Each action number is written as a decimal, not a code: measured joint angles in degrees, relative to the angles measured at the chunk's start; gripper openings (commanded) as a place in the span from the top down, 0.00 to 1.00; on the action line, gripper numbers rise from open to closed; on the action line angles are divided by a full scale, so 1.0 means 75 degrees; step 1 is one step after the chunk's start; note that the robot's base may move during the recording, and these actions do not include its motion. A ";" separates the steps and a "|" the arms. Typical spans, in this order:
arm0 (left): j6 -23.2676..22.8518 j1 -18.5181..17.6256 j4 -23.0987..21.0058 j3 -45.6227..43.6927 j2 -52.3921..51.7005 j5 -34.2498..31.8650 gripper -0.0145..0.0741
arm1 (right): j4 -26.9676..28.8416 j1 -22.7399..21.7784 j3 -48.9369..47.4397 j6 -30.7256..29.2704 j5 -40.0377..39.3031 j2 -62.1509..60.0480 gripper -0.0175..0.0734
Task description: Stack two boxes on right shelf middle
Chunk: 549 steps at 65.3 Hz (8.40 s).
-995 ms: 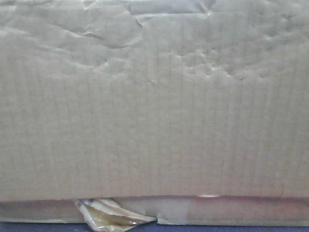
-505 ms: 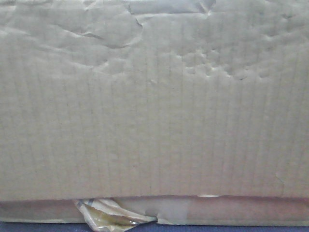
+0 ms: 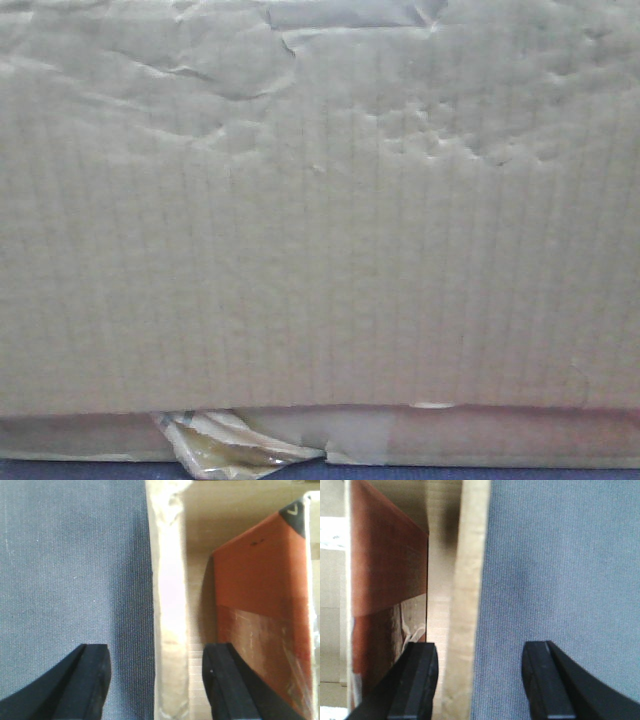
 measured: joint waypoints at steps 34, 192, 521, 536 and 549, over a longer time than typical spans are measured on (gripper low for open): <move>0.0000 0.0000 0.0000 0.0000 0.0000 0.0000 0.48 | 0.0000 0.0000 -0.0181 0.0000 -0.0002 0.0013 0.52; -0.1398 -0.0173 0.3485 -0.2191 -0.0837 -0.1635 0.96 | -0.3294 0.0984 -0.2363 0.2564 -0.2728 -0.0363 0.98; -0.1413 -0.0173 0.3679 -0.2203 -0.0866 -0.1618 0.96 | -0.3352 0.0999 -0.2392 0.2581 -0.3074 -0.0241 0.98; -0.1413 -0.0173 0.3694 -0.2203 -0.0866 -0.1618 0.96 | -0.3352 0.0999 -0.2392 0.2581 -0.3146 -0.0241 0.98; -0.1413 -0.0173 0.3742 -0.2203 -0.0866 -0.1618 0.96 | -0.3366 0.0999 -0.2392 0.2581 -0.3396 -0.0241 0.98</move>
